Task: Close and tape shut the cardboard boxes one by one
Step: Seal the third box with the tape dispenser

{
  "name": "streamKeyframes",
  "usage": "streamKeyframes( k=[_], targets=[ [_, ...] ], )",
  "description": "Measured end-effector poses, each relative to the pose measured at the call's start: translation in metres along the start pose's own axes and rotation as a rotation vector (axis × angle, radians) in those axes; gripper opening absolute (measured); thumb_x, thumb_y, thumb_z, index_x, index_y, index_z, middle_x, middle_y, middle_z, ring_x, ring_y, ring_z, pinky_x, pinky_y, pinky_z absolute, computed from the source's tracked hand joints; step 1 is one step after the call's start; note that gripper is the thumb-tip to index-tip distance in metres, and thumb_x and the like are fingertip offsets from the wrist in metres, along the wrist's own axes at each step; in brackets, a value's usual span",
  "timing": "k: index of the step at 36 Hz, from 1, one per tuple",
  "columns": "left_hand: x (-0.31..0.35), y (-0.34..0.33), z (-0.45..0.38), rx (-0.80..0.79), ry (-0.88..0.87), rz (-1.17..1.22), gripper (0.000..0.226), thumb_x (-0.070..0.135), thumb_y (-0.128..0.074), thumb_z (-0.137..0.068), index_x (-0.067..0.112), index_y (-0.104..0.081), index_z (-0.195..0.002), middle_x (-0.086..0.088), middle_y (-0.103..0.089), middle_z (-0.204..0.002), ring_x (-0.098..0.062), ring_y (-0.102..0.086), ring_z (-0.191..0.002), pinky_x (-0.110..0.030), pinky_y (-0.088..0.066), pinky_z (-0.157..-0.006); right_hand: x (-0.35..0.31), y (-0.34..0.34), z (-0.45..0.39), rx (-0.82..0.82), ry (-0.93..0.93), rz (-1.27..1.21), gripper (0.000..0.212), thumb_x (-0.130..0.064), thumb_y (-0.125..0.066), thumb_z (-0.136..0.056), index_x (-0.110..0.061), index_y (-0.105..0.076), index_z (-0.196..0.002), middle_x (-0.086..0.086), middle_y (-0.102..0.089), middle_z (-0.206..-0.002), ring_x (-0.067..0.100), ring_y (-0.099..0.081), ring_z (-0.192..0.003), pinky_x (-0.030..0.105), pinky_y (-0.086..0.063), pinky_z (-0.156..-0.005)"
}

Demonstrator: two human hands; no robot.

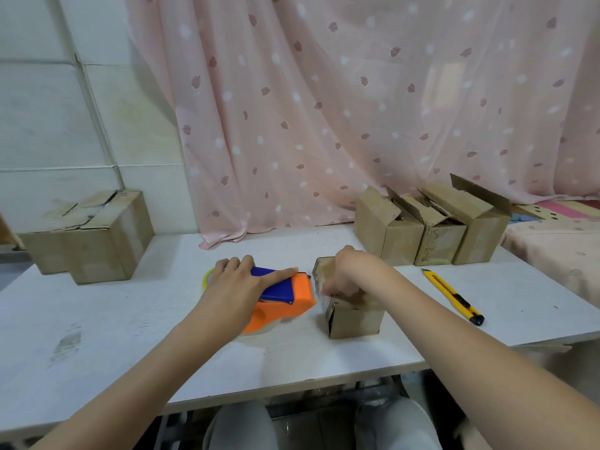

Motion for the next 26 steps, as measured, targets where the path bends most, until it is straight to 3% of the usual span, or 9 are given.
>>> streamKeyframes(
  k=[2,7,10,13,15,19,22,26],
  targets=[
    [0.0,0.001,-0.001,-0.044,-0.005,0.019,0.086,0.026,-0.054,-0.095,0.056,0.004,-0.15,-0.005,-0.045,-0.117,-0.028,-0.047,-0.107,-0.039,-0.033,-0.099,0.004,0.007,0.007,-0.006,0.009,0.002,0.036,-0.04,-0.061,-0.092,-0.01,-0.048,-0.107,0.003,-0.05,-0.085,0.017,-0.048,-0.063,0.026,-0.036,-0.05],
    [-0.008,-0.002,-0.004,-0.209,-0.058,0.132,0.101,0.017,-0.054,-0.092,0.061,0.022,-0.142,-0.002,-0.039,-0.12,-0.023,-0.042,-0.105,-0.034,-0.036,-0.093,0.012,0.009,0.012,0.023,-0.006,-0.146,0.045,-0.042,-0.069,-0.085,-0.011,-0.047,-0.108,0.003,-0.052,-0.083,0.016,-0.049,-0.063,0.027,-0.038,-0.049],
    [-0.015,0.005,-0.002,-0.338,-0.125,0.368,0.093,0.02,-0.055,-0.091,0.064,0.006,-0.145,0.003,-0.039,-0.117,-0.018,-0.042,-0.101,-0.029,-0.039,-0.086,0.012,0.008,0.013,0.033,0.003,-0.181,0.041,-0.04,-0.069,-0.085,-0.011,-0.048,-0.106,0.002,-0.051,-0.082,0.015,-0.048,-0.064,0.027,-0.037,-0.05],
    [-0.025,0.013,-0.003,-0.345,-0.191,0.52,0.085,0.025,-0.063,-0.087,0.079,-0.013,-0.129,0.009,-0.046,-0.112,-0.009,-0.049,-0.095,-0.024,-0.043,-0.081,0.015,0.008,0.013,0.022,0.0,-0.205,0.036,-0.039,-0.067,-0.085,-0.011,-0.05,-0.098,0.002,-0.051,-0.077,0.016,-0.047,-0.061,0.025,-0.036,-0.049],
    [-0.029,0.017,-0.004,-0.321,-0.209,0.527,0.084,0.027,-0.069,-0.085,0.084,-0.016,-0.117,0.01,-0.051,-0.11,-0.009,-0.051,-0.095,-0.024,-0.045,-0.081,0.017,0.007,0.011,0.006,-0.008,-0.237,0.036,-0.041,-0.068,-0.083,-0.012,-0.052,-0.096,0.003,-0.052,-0.076,0.017,-0.048,-0.06,0.024,-0.036,-0.051],
    [-0.031,0.021,-0.006,-0.322,-0.206,0.549,0.084,0.031,-0.075,-0.082,0.089,-0.022,-0.111,0.013,-0.056,-0.102,-0.009,-0.052,-0.091,-0.028,-0.047,-0.08,0.021,0.004,0.009,-0.003,0.002,-0.354,0.039,-0.041,-0.069,-0.081,-0.011,-0.054,-0.1,0.002,-0.053,-0.077,0.018,-0.048,-0.063,0.025,-0.038,-0.053],
    [-0.03,0.025,-0.011,-0.328,-0.178,0.551,0.079,0.033,-0.079,-0.079,0.087,-0.027,-0.102,0.014,-0.06,-0.097,-0.011,-0.055,-0.085,-0.023,-0.045,-0.073,0.026,0.005,0.009,-0.014,0.048,-0.521,0.031,-0.037,-0.071,-0.085,-0.012,-0.053,-0.09,-0.002,-0.056,-0.072,0.013,-0.049,-0.059,0.026,-0.04,-0.05],
    [-0.029,0.025,-0.015,-0.342,-0.15,0.599,0.076,0.032,-0.079,-0.078,0.087,-0.033,-0.106,0.012,-0.063,-0.094,-0.013,-0.058,-0.074,-0.019,-0.046,-0.062,0.036,0.0,0.002,-0.056,0.036,-0.656,0.035,-0.037,-0.076,-0.081,-0.009,-0.059,-0.094,0.0,-0.054,-0.066,0.019,-0.049,-0.058,0.028,-0.044,-0.056]
  ],
)
Point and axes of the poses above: each hand's wrist, its own z-axis away from the middle knuckle, its own y-axis out of the back of the hand, x = y × z, the point moved 6 cm from there along -z, towards the middle knuckle
